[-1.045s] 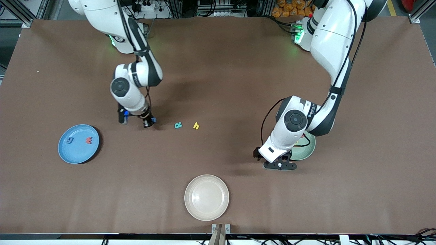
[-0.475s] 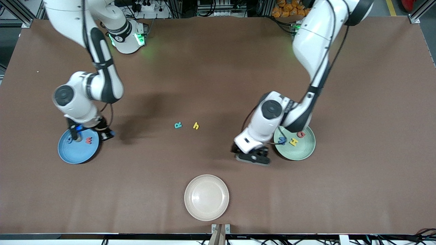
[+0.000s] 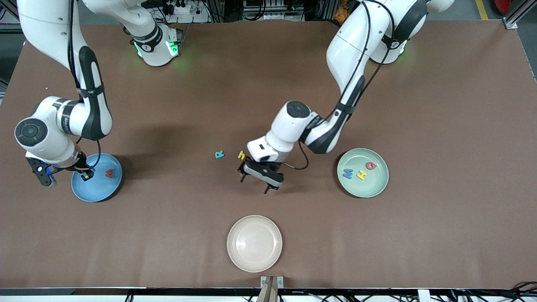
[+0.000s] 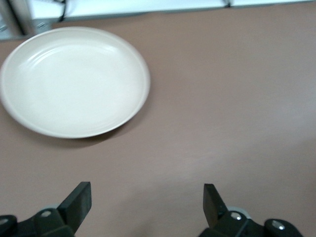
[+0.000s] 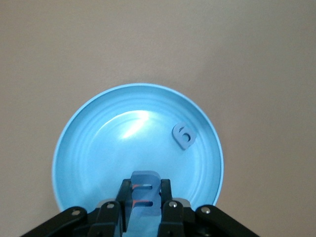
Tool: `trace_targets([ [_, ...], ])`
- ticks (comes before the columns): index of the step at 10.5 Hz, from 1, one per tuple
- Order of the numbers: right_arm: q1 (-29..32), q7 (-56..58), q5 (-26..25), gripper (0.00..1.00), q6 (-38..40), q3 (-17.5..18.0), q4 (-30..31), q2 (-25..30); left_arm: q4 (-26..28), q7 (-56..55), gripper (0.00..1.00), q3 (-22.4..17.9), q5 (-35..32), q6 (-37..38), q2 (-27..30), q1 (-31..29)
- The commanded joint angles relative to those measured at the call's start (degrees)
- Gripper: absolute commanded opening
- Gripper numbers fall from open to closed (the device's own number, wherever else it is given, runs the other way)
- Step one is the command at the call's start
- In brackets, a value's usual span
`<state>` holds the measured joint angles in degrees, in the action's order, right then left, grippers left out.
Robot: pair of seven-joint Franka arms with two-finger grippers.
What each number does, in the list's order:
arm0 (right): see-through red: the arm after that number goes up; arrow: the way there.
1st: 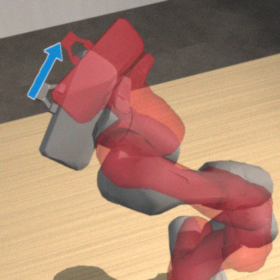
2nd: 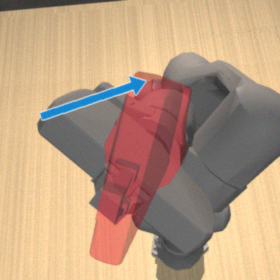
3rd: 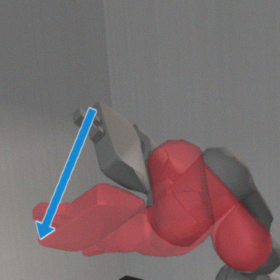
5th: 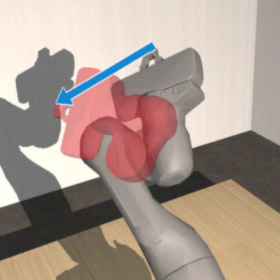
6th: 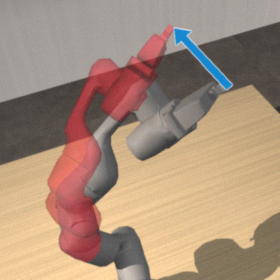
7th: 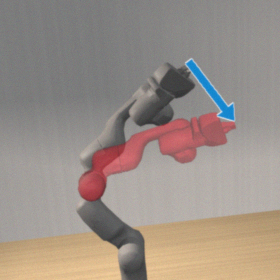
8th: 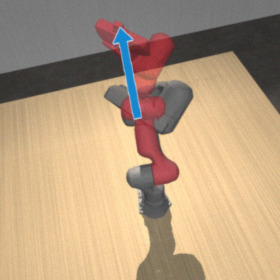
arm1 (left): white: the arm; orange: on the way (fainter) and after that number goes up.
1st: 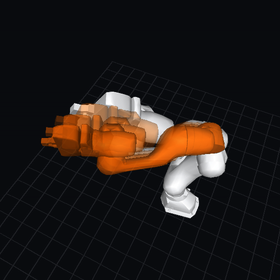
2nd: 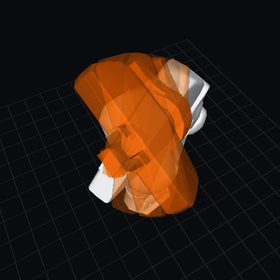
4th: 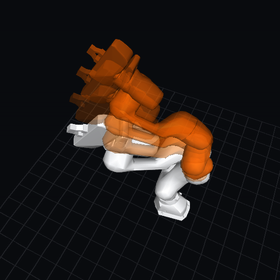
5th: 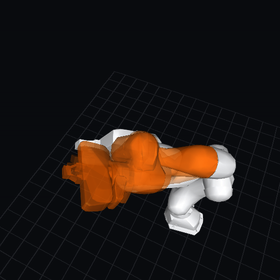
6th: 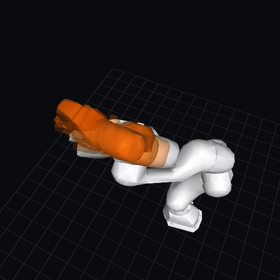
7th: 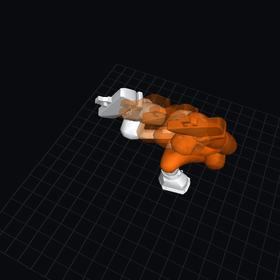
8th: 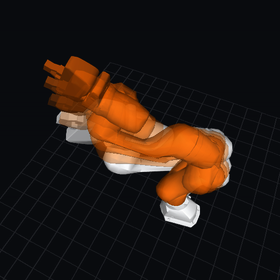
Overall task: Sort upper and lower case letters into plates
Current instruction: 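Carry the E to the blue plate while the left gripper returns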
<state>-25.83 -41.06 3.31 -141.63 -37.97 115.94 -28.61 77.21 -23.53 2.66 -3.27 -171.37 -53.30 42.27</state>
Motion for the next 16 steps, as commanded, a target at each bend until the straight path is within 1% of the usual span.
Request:
trace_targets([
  [1,0.95,0.37,-1.2,0.99,0.39,0.71,-1.95,-1.98,-3.55,1.03,1.0,-2.91,0.55,-6.41,-3.99,5.69],
  [4,0.87,-0.16,-1.11,1.0,0.65,0.71,-1.95,-2.42,-4.61,0.94,1.0,-9.32,0.54,-8.28,-8.12,12.99],
  [6,0.87,-0.16,-1.2,1.0,0.65,0.71,-1.95,-2.77,-8.98,0.68,1.0,-11.44,0.63,-8.37,-12.6,14.85],
  [7,0.87,-0.16,-1.11,1.0,0.56,0.71,-1.95,-2.77,-11.19,0.16,1.0,-12.05,0.81,-8.28,-13.84,15.47],
  [9,0.87,-0.16,-1.2,1.0,0.47,0.71,-1.95,-2.86,-11.64,-3.08,1.0,-11.97,1.07,-8.2,-14.55,16.17],
  [12,0.78,-0.16,-1.2,1.0,0.47,0.71,-1.95,-3.12,-11.38,-3.98,1.0,-12.76,0.98,-8.28,-14.81,19.6],
  [16,0.78,-0.07,-1.2,1.0,0.47,0.71,-1.86,-3.12,-11.21,-3.72,1.0,-12.94,0.81,-8.28,-17.44,19.96],
])
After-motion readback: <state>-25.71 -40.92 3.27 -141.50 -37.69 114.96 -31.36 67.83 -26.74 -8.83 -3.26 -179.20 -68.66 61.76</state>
